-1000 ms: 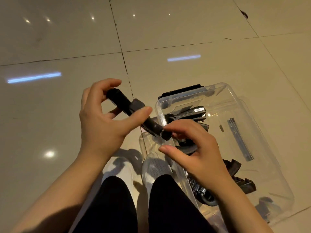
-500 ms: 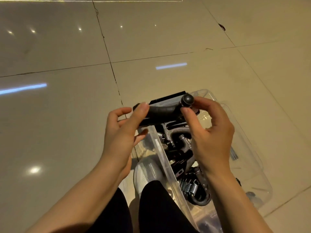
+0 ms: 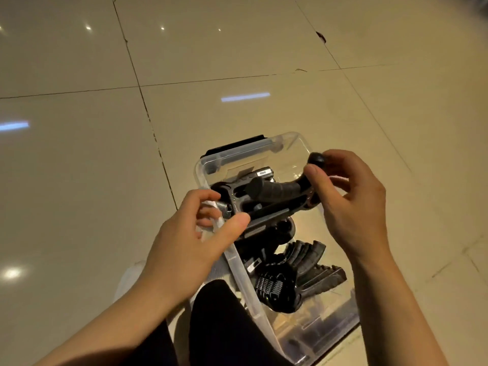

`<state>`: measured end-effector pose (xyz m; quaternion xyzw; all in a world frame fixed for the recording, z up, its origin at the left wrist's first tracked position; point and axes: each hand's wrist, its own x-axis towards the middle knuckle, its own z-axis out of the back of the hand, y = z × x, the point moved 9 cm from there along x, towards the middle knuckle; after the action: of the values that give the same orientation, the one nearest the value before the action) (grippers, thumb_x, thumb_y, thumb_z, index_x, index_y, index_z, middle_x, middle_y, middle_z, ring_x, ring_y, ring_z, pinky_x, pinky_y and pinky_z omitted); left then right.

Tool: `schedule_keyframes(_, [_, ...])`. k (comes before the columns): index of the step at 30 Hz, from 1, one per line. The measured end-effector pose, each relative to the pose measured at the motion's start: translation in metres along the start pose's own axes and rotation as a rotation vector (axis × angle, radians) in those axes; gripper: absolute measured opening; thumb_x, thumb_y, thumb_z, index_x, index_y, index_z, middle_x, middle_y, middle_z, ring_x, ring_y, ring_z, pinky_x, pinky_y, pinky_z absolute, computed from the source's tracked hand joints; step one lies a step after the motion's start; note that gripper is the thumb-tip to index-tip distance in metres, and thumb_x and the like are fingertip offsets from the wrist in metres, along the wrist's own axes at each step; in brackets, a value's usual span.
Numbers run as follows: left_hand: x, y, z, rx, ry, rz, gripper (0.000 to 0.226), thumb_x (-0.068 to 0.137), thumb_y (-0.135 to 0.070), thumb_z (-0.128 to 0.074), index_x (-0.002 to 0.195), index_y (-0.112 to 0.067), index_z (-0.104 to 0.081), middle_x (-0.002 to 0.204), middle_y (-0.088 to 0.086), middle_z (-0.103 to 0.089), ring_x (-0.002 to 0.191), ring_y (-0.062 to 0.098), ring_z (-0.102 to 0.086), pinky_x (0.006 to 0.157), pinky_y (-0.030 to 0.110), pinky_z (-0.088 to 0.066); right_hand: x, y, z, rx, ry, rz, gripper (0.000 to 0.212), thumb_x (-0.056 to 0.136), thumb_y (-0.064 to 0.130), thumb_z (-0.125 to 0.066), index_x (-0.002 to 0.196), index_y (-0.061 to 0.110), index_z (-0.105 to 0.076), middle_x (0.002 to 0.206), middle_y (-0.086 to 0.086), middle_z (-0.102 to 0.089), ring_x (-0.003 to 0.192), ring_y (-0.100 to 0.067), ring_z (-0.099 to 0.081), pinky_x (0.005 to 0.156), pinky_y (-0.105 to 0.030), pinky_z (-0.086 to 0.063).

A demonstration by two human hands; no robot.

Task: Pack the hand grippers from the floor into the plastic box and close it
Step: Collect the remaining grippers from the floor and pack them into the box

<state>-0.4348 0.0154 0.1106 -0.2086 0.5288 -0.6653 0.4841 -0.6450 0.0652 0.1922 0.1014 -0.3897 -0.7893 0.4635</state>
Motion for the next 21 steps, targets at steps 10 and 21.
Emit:
schedule_keyframes(10, [-0.008, 0.028, -0.059, 0.861, 0.248, -0.466, 0.082, 0.081, -0.080, -0.022, 0.146, -0.031, -0.023, 0.157, 0.005, -0.004, 0.144, 0.027, 0.001, 0.108, 0.056, -0.005, -0.048, -0.077, -0.009, -0.558, 0.465, -0.174, 0.026, 0.087, 0.051, -0.052, 0.102, 0.030, -0.056, 0.092, 0.011, -0.057, 0.085, -0.013, -0.055, 0.073, -0.037, -0.050])
schedule_keyframes(21, [-0.006, 0.028, -0.054, 0.829, 0.213, -0.410, 0.098, 0.075, -0.085, -0.023, 0.150, -0.024, -0.007, 0.157, -0.002, -0.008, 0.144, 0.020, -0.001, 0.109, 0.052, -0.006, -0.027, -0.095, -0.049, -0.387, 0.316, -0.342, 0.035, 0.086, 0.049, -0.058, 0.105, 0.018, -0.061, 0.089, 0.007, -0.058, 0.083, -0.013, -0.055, 0.068, -0.028, -0.043])
